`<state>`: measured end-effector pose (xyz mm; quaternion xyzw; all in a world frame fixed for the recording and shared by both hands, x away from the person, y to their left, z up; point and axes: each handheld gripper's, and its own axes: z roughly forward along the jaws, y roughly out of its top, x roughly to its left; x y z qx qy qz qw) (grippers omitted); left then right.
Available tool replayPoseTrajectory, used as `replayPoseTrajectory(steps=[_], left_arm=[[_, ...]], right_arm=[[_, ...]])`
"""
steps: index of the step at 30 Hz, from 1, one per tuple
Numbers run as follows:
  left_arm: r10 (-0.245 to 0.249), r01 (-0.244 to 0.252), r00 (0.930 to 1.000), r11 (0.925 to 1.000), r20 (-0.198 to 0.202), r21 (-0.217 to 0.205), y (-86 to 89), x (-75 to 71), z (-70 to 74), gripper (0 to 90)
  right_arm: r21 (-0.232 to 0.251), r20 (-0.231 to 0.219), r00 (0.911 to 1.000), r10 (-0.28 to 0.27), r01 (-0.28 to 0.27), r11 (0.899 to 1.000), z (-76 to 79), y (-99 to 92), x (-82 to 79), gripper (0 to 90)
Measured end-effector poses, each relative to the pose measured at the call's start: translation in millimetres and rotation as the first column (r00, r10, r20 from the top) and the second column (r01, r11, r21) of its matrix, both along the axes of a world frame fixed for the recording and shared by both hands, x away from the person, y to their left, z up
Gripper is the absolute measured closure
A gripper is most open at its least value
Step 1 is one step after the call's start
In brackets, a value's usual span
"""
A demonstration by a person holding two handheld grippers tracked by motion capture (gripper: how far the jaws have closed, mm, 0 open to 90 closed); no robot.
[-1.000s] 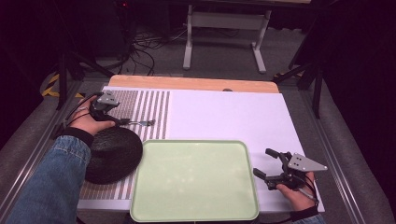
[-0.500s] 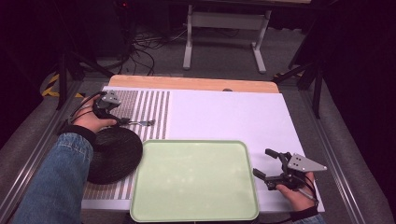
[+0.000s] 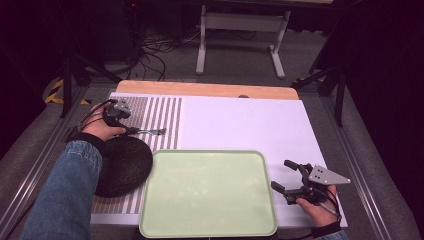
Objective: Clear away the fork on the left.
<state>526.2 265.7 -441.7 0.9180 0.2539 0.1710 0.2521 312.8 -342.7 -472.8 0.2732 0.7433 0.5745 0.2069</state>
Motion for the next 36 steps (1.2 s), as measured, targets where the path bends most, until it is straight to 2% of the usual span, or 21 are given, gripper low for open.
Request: replayPoseTrajectory(steps=[1, 7, 8, 12, 13, 16, 21, 26, 30, 31, 32, 36], left_arm=[[-0.005, 0.004, 1.0, 0.9999, -0.009, -0.009, -0.6, 1.1, -0.9, 30.0], [-0.029, 0.029, 0.9994, 0.9996, -0.02, -0.002, -4.5, 5.1, -6.2, 34.5], [-0.031, 0.03, 0.9987, 0.9995, -0.04, -0.01, -5.4, 6.0, -8.2, 35.3], [-0.022, 0.021, 0.9975, 0.9996, -0.067, -0.021, -5.4, 7.2, -11.9, 36.0], [-0.021, 0.021, 0.9973, 0.9998, -0.07, -0.002, -4.9, 8.0, -13.6, 36.6], [-0.021, 0.022, 0.9972, 0.9997, -0.072, 0.007, -4.3, 8.4, -14.7, 38.9], [-0.041, 0.045, 0.9962, 0.9975, -0.077, 0.055, -4.0, 10.1, -17.9, 41.1], [-0.063, 0.069, 0.9945, 0.9957, -0.083, 0.062, -4.1, 10.9, -16.7, 47.0], [-0.097, 0.105, 0.9917, 0.9901, -0.084, 0.093, -7.1, 9.9, -14.7, 54.9], [-0.119, 0.128, 0.9896, 0.9839, -0.081, 0.125, -9.8, 9.2, -13.4, 59.3], [-0.122, 0.133, 0.9888, 0.9816, -0.085, 0.137, -10.9, 9.0, -12.6, 60.4], [-0.164, 0.178, 0.9819, 0.9711, -0.094, 0.159, -14.5, 8.1, -11.9, 68.1]], right_arm=[[0.0, 0.0, 1.0, 0.0, 0.0, 1.0, -0.1, 0.0, -0.1, 7.2], [0.003, -0.001, 1.0, 0.0, 0.0, 1.0, -0.2, -1.2, -1.4, 7.3], [0.004, 0.0, 1.0, -0.002, 0.002, 1.0, -0.2, -1.9, -2.2, 7.3], [0.005, 0.002, 1.0, -0.004, 0.004, 1.0, -0.2, -2.5, -2.5, 7.2], [0.006, -0.001, 1.0, -0.003, 0.003, 1.0, -0.2, -2.4, -2.6, 7.2], [0.005, -0.002, 1.0, 0.001, -0.001, 1.0, -0.2, -2.2, -2.2, 7.2], [0.003, -0.003, 1.0, 0.0, 0.0, 1.0, -0.8, -1.5, -1.5, 6.6], [0.003, -0.005, 1.0, 0.002, -0.002, 1.0, -0.8, -0.9, -1.9, 6.5], [0.002, -0.006, 1.0, 0.003, -0.003, 1.0, -1.2, -1.1, -2.0, 5.7], [0.002, -0.008, 1.0, 0.001, -0.001, 1.0, -1.3, -1.2, -2.2, 5.8], [0.003, -0.008, 1.0, 0.002, -0.002, 1.0, -1.3, -1.4, -2.4, 5.9], [0.005, -0.007, 0.9999, 0.009, -0.009, 1.0, -1.2, -1.5, -3.0, 5.7]])
